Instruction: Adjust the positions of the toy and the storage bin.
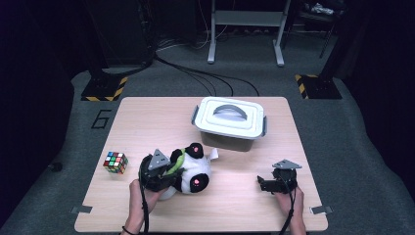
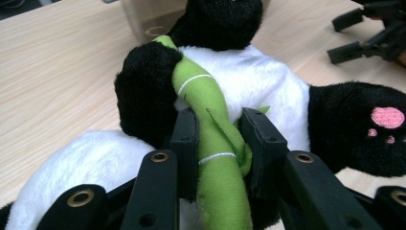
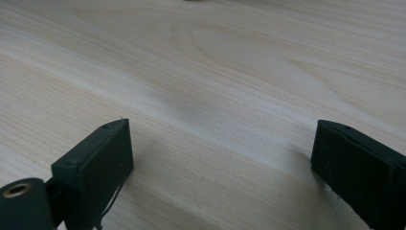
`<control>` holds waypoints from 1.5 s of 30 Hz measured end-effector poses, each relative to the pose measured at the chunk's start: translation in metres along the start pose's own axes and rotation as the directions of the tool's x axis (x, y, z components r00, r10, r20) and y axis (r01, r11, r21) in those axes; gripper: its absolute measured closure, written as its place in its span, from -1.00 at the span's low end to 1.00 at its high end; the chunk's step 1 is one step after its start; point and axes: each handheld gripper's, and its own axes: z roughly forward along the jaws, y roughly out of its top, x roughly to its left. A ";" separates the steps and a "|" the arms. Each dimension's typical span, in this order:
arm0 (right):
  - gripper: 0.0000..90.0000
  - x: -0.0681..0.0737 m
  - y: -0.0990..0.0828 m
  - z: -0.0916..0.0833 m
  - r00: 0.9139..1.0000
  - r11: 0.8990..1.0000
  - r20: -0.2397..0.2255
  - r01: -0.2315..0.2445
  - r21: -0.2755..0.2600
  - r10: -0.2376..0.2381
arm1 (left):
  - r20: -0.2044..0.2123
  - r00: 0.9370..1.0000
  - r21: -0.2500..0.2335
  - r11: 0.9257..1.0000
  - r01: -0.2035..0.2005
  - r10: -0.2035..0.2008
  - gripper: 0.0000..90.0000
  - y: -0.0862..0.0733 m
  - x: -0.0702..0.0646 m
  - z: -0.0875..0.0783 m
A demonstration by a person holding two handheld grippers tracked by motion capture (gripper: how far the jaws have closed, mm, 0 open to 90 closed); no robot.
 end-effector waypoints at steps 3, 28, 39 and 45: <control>-0.86 0.000 0.000 0.000 1.000 1.000 -0.001 0.000 0.001 0.000 | -0.014 1.000 0.007 1.000 0.006 -0.006 0.53 0.001 0.004 -0.001; -0.86 0.000 0.000 0.000 1.000 1.000 0.000 0.008 0.002 -0.008 | -0.242 0.959 0.040 0.986 0.161 -0.147 0.50 0.007 0.074 0.042; -0.86 -0.001 0.000 0.000 1.000 1.000 -0.002 0.009 0.002 -0.009 | -0.250 0.955 0.019 0.986 0.168 -0.158 -0.06 0.008 0.074 0.037; -0.86 -0.001 0.000 0.000 1.000 1.000 -0.003 0.008 0.003 -0.008 | -0.233 0.959 0.002 0.986 0.167 -0.162 -0.53 0.009 0.065 0.020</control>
